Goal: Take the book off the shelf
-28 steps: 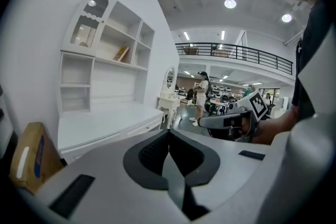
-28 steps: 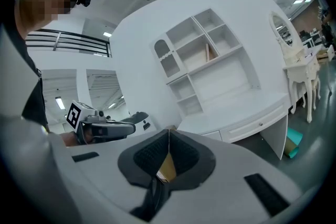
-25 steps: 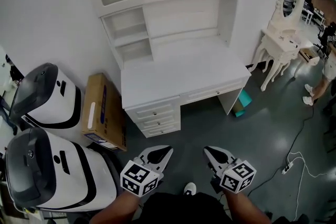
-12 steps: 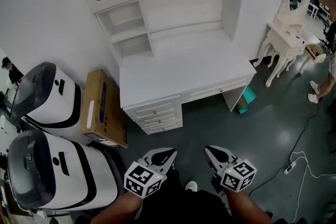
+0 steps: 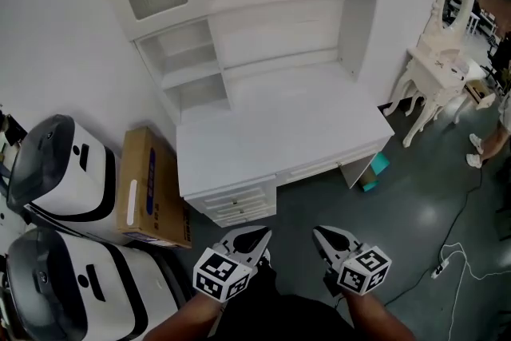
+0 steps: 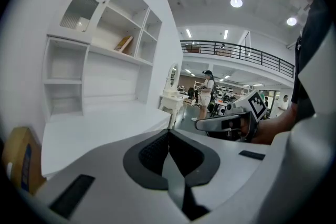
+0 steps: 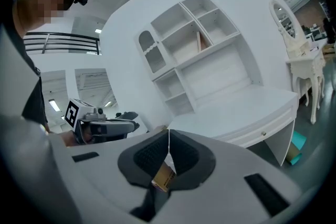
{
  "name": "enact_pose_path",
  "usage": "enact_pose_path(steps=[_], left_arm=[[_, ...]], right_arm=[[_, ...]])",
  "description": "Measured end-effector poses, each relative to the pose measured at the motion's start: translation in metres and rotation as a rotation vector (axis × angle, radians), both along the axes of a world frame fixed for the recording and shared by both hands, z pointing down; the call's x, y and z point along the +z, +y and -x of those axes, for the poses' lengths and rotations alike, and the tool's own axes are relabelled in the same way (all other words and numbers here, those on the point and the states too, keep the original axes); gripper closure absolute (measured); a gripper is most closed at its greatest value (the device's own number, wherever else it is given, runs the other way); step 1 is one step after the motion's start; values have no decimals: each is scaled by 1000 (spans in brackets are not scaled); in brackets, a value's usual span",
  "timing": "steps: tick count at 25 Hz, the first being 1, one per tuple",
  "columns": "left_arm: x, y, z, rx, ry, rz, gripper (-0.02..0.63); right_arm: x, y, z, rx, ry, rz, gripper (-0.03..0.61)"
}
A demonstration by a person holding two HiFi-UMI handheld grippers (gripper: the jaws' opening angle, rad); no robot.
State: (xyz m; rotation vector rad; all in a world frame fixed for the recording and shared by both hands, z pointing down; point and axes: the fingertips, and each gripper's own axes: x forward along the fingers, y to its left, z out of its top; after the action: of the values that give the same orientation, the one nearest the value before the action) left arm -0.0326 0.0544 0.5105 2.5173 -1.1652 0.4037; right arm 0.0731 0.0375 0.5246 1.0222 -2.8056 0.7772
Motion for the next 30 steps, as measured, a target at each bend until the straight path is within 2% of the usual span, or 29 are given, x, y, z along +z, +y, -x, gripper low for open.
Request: enact_pose_path(steps=[7,14,22,26,30], left_arm=[[-21,-98,30,38,2,-41,603],[-25,-168,73,56,-4,-63,603],[-29,-226,98,67,11,-77,603],[-30,-243,96,65,19,-83,603],[-27,-260,98,27,22,-77,603]], right_arm=[[-20,-88,30,45,-4,-31,551],[-22,-155,67,73,7,-49,551],[-28,-202,100,73,17,-64,551],[-27,-222,97,71,26,-62,551],[-26,-247,92,63,19,-63,551]])
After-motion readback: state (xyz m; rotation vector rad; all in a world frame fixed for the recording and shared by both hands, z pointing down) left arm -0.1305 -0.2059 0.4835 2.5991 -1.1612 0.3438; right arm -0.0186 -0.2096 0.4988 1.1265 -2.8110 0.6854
